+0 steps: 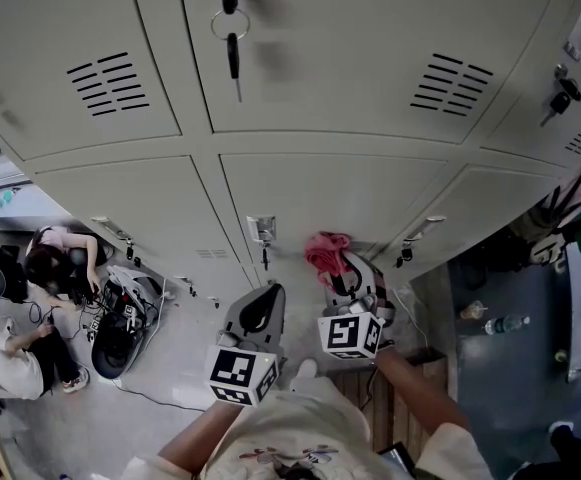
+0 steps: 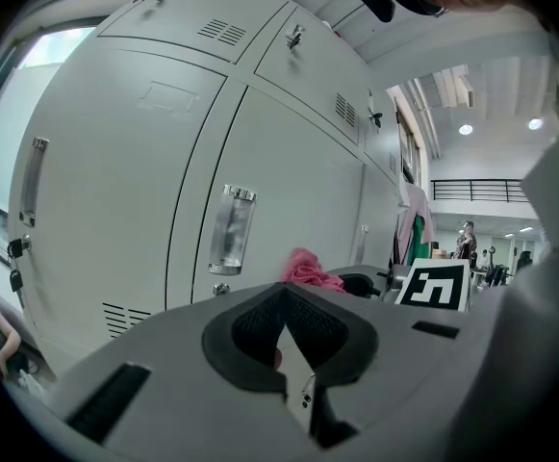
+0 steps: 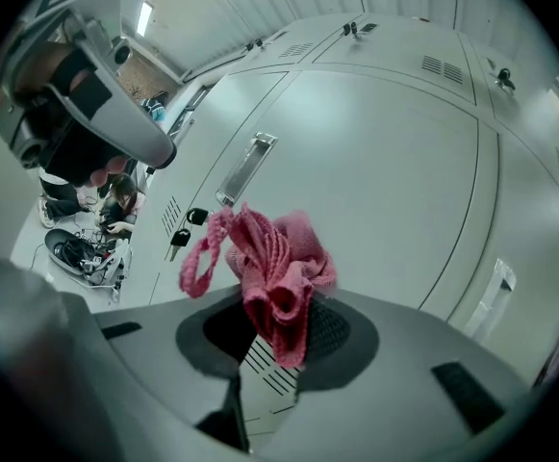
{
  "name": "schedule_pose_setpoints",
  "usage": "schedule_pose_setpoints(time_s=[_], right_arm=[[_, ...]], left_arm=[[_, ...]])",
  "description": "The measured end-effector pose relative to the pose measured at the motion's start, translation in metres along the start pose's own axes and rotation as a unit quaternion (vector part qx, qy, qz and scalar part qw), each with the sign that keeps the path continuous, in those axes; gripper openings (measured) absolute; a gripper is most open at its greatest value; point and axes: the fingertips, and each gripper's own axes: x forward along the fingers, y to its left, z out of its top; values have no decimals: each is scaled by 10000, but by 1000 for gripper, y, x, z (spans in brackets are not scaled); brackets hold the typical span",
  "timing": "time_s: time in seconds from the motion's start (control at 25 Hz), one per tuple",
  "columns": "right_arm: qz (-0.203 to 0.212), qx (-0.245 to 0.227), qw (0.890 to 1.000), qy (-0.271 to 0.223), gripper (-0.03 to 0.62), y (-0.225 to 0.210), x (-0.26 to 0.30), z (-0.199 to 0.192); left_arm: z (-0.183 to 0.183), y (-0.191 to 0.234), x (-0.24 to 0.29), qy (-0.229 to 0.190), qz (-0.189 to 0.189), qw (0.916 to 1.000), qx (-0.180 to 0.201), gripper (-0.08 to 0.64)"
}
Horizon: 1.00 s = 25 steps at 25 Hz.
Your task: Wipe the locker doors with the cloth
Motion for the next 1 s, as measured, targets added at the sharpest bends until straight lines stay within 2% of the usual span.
schedule_pose_setpoints(time_s=[0.44,0.76,1.0], right_arm=[[196,-44,9996,207,101,21,10,-24],[352,-341,9982,343,101,37,18,-43],[528,-315,9966,554,103,50,24,-59]], left_arm=[[-14,4,1,67,77,9999,38,5],[-21,5,1,121,116,9999,3,5],[-22,7,0,148,141,9998,18,5]])
